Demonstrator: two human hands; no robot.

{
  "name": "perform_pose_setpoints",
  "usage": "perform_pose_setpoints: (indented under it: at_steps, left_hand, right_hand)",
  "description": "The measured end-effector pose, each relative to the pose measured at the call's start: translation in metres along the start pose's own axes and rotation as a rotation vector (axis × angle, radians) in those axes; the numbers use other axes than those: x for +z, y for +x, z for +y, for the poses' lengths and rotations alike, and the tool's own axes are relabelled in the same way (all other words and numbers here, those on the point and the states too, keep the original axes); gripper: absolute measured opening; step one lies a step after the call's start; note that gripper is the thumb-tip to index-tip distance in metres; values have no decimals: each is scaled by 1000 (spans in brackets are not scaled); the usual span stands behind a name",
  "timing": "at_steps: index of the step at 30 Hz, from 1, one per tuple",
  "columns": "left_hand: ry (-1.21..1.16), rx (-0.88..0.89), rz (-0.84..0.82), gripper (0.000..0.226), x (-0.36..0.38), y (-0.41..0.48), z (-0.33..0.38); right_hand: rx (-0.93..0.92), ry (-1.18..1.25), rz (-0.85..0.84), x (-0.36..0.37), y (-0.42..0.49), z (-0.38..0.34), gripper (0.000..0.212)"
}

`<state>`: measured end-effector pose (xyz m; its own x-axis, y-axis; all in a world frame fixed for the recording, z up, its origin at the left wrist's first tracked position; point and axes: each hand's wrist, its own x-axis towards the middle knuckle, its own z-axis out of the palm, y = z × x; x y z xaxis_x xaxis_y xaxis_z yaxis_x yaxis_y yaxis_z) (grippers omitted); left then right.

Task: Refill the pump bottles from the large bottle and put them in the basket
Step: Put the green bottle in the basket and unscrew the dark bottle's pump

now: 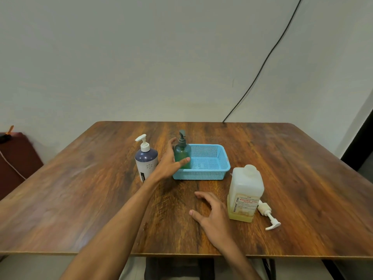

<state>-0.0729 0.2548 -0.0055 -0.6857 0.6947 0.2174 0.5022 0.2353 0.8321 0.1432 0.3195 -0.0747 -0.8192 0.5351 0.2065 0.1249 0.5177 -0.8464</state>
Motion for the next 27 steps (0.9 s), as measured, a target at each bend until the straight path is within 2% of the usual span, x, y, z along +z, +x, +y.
perform_pose_setpoints:
  at_steps: [4,7,13,16,19,21,23,27]
  left_hand:
    - [13,71,148,92,1,-17,4]
    - [34,106,226,86,-1,-35,9]
    - [-82,206,437,38,-15,-90,31]
    - [-103,200,627,29,-27,-108,25]
    - [-87,165,761,37,-36,-109,6]
    - [-63,117,794,49,-40,-105,-5]
    - [-49,42,766,68,-42,-97,-16]
    - [-53,-74,593,97,-45,-77,-34]
  right_hand:
    - [0,-6,13,0,-1,-3,46]
    - [-4,-9,18,-1,-3,-6,45]
    - [-13,-26,42,-2,-4,-8,42]
    - [-26,-38,53,-2,-6,-10,41]
    - [-28,-42,60,-2,-7,-11,41]
    - [-31,-41,64,-2,-7,-10,41]
    - [-23,-42,68,-1,-6,-9,42]
    - [-12,-28,81,-1,-4,-7,41]
